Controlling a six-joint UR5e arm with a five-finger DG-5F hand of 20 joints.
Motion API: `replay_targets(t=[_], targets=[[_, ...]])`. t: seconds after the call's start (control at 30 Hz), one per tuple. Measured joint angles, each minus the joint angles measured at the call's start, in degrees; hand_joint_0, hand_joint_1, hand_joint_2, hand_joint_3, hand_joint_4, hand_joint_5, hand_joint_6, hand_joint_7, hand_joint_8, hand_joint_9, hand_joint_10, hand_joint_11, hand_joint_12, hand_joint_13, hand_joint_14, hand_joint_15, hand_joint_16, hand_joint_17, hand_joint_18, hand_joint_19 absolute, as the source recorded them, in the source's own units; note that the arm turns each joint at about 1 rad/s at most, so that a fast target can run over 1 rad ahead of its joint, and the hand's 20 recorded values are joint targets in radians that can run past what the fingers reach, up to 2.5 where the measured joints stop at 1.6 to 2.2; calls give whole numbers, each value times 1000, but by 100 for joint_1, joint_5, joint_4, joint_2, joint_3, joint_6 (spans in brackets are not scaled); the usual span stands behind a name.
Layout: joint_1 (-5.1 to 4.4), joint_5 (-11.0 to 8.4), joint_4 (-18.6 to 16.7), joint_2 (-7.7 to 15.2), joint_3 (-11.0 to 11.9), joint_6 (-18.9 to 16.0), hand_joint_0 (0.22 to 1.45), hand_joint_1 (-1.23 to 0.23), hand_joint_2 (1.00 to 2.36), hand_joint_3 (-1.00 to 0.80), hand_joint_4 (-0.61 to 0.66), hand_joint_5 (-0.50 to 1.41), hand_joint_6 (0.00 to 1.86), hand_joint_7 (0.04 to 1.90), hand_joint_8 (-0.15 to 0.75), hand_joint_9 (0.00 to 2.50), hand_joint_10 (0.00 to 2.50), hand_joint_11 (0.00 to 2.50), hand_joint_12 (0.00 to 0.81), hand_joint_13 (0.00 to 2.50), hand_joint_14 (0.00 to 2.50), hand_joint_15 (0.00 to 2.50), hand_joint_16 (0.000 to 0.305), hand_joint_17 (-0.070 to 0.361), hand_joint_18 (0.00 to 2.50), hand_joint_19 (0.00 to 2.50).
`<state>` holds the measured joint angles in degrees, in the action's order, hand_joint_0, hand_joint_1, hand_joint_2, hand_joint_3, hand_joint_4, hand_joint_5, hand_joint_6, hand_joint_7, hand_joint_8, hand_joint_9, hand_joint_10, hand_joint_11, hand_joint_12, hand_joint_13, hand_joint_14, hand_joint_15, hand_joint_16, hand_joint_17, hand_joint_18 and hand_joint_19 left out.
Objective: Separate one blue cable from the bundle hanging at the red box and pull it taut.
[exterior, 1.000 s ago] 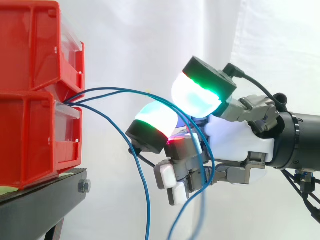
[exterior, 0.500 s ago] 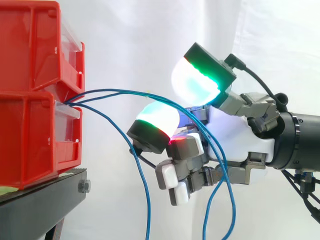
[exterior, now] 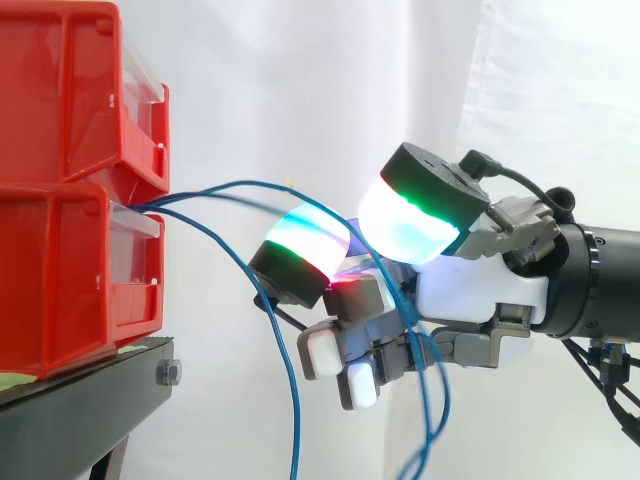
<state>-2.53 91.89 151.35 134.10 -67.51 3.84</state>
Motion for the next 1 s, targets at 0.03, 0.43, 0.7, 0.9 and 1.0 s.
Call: replay_targets(t=[0.03,0.43,0.7,0.9,1.0], targets=[[2,0,0,0,-1,-1,742,-986,1000,-500,166,-181,880,1012,355,969,16,945,365,873,17,513,44,99,919,534],[-1,-1,0,-1,-3,3,572,-825,1000,-500,174,-143,846,1061,381,1107,17,922,364,935,19,524,44,100,970,598],[-2,-4,0,0,-2,3,626,-761,1009,-383,131,-136,835,1123,373,1142,17,924,365,958,17,535,44,100,980,633],[-9,-4,0,1,0,3,614,-803,1018,-153,67,-124,871,1156,403,1206,17,945,377,993,16,526,48,108,1038,611],[-9,-5,0,1,0,3,617,-810,1017,-151,69,-123,875,1150,405,1216,15,944,379,1003,18,529,49,110,1054,600]])
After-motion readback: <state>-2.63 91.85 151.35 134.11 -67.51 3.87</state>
